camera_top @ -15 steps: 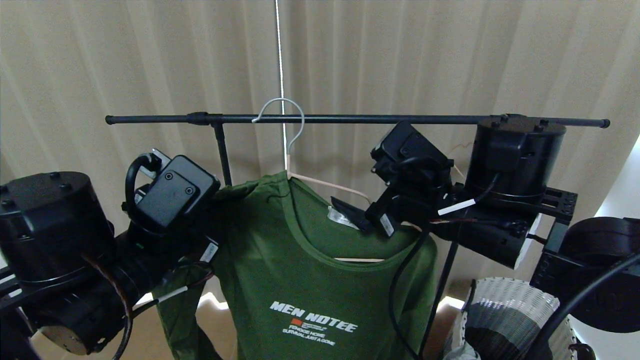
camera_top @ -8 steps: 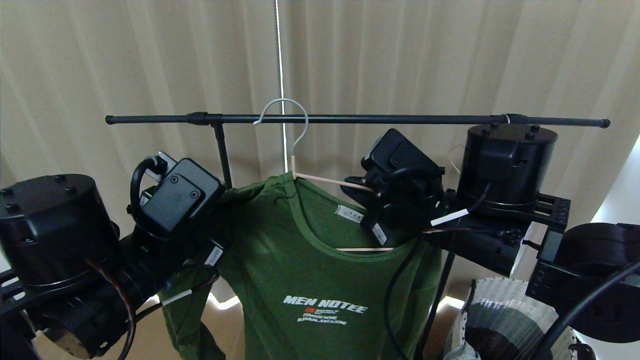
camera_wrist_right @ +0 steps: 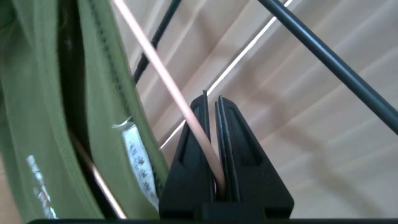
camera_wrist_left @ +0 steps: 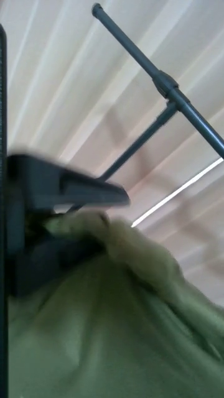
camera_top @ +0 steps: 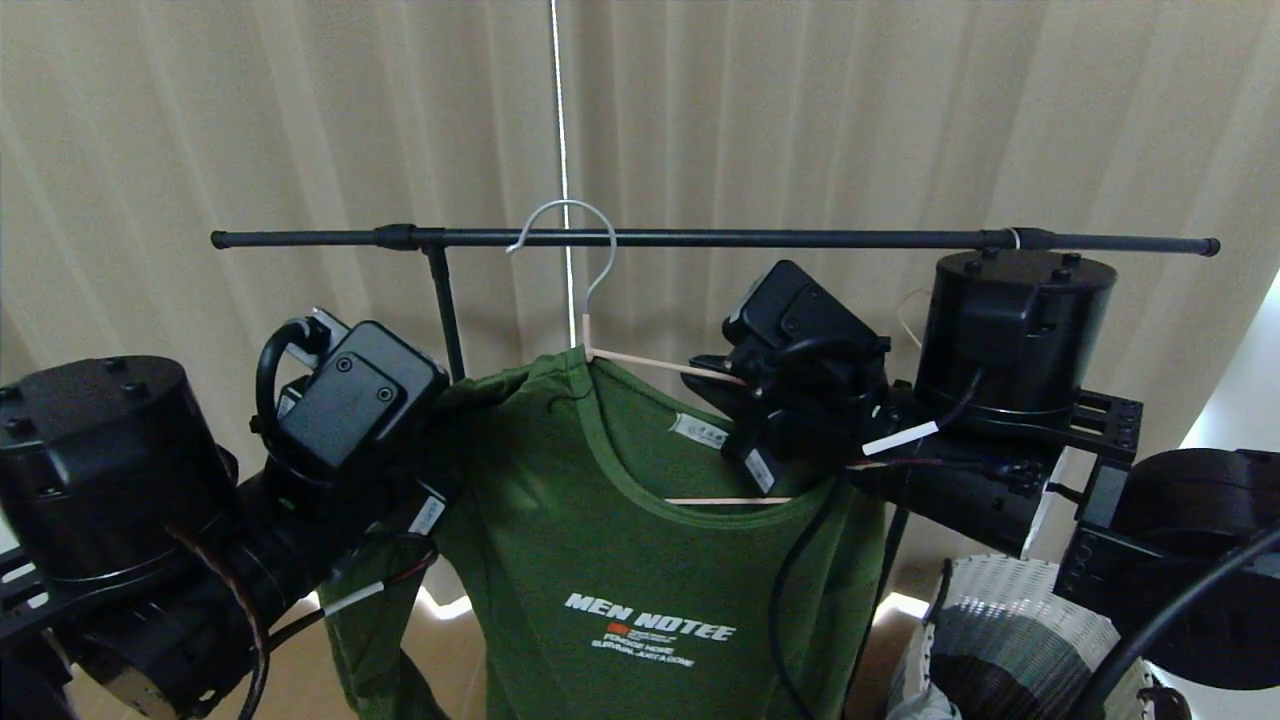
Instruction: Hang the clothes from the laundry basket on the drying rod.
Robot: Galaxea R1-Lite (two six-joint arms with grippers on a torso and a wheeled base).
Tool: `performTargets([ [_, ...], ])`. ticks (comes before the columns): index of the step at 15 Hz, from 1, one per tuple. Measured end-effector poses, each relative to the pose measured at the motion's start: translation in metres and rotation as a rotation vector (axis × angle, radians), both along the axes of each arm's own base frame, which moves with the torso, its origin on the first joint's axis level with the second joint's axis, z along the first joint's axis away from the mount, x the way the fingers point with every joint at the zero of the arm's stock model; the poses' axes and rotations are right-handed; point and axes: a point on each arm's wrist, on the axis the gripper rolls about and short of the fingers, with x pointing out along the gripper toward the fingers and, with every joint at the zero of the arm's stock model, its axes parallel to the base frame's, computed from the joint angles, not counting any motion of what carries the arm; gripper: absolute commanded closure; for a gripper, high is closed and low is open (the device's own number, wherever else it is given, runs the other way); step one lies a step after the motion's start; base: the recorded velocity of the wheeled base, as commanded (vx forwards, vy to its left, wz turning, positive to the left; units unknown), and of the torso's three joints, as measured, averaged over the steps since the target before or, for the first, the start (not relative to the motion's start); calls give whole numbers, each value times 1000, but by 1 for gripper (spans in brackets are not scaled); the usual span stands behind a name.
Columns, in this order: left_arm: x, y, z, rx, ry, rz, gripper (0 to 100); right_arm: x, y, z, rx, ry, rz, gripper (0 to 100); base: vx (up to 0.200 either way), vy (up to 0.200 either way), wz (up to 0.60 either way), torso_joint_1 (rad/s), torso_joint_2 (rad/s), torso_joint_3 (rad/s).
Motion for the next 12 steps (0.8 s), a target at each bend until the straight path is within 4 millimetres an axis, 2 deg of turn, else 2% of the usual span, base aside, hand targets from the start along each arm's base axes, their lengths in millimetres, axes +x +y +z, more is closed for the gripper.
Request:
performTargets([
  [5,-5,3,-1,-21,3,-30,0,0,-12,1,-2,-7,-62,100,0,0,0,0,0,0],
  [8,-17,9,-2,-79,18,-115,0,2,-37,4,3,-11,-127,100,0,0,0,0,0,0],
  [12,-31,21,-10,-153,61,-103,0,-1,-70,16,29,-38,-203,100,0,0,0,0,0,0],
])
